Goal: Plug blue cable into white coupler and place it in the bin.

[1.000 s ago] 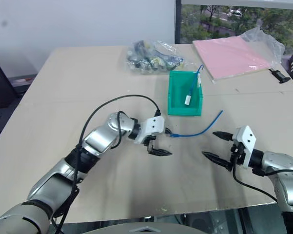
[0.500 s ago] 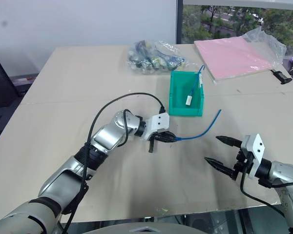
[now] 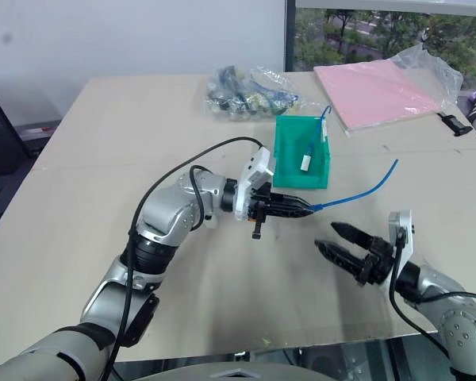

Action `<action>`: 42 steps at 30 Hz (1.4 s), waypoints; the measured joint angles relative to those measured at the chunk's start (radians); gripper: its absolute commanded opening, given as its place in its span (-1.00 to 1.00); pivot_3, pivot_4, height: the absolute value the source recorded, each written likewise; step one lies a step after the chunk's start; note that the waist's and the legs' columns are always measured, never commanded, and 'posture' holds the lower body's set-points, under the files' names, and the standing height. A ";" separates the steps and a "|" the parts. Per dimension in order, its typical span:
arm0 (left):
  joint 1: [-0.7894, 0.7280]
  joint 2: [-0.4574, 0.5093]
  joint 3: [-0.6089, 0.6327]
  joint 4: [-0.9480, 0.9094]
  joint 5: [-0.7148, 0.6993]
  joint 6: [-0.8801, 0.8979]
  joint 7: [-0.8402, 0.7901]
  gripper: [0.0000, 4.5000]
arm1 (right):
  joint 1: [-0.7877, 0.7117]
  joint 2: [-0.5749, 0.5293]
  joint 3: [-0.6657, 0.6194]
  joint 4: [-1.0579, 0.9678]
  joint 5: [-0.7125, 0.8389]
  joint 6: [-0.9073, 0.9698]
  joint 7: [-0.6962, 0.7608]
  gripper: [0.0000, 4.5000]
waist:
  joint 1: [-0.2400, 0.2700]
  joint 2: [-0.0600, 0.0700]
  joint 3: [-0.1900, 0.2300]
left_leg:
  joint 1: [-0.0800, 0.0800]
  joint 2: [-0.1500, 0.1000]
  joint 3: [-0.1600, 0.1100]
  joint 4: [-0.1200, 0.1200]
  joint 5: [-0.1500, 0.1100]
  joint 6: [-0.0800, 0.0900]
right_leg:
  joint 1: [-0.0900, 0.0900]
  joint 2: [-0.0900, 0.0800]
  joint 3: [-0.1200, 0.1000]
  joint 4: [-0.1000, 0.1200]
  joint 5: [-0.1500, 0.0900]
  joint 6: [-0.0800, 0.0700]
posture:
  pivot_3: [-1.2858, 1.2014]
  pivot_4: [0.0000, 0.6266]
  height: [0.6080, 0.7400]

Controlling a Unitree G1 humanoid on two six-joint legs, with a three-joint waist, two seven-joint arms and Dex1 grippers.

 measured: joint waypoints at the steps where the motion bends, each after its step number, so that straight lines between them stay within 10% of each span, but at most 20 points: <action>1: -0.001 -0.007 0.013 -0.009 -0.027 0.028 0.004 -0.99 | -0.030 0.019 -0.002 -0.001 0.047 0.006 -0.029 1.00 | 0.000 0.000 0.000 | 0.000 0.000 0.000 0.000 0.000 0.000 | 0.000 0.000 0.000 0.000 0.000 0.000 | 0.03 -0.52 0.83; 5: -0.009 -0.010 0.030 -0.017 -0.074 0.083 0.025 -0.99 | -0.082 0.046 -0.019 -0.022 0.166 0.017 -0.089 1.00 | 0.002 0.000 0.000 | -0.001 -0.001 0.000 0.000 0.000 0.000 | 0.000 0.000 0.000 0.000 0.001 -0.002 | 0.03 -0.52 0.83; 15: -0.016 -0.013 0.033 -0.017 -0.117 0.112 0.049 -1.00 | -0.111 0.024 -0.016 -0.027 0.210 0.024 -0.117 -0.97 | 0.001 0.000 0.000 | -0.001 -0.001 0.000 0.000 0.000 0.000 | 0.000 0.000 0.001 -0.002 0.002 -0.003 | 0.03 -0.52 0.83; 23: -0.016 -0.013 0.033 -0.017 -0.136 0.130 0.064 -1.00 | -0.111 0.018 -0.006 -0.028 0.209 0.021 -0.122 -0.97 | 0.001 0.000 0.000 | -0.001 -0.001 0.000 0.000 0.000 0.000 | 0.000 0.000 0.001 -0.002 0.002 -0.003 | 0.03 -0.52 0.83; 31: -0.015 0.001 0.033 -0.073 -0.137 0.094 0.079 0.56 | -0.140 0.010 0.002 -0.011 0.228 0.024 -0.135 -1.00 | 0.001 0.000 0.000 | -0.001 -0.001 0.001 0.000 0.000 0.000 | 0.000 0.000 0.001 -0.002 0.002 -0.003 | 0.03 -0.52 0.83; 42: 0.166 0.128 0.335 -0.423 -0.116 0.035 0.369 0.56 | -0.216 0.011 -0.038 0.091 0.184 -0.025 -0.110 -1.00 | -0.004 0.000 0.001 | 0.000 0.000 0.003 -0.002 0.000 0.000 | -0.002 0.001 0.006 -0.001 0.002 -0.003 | 0.03 -0.52 0.83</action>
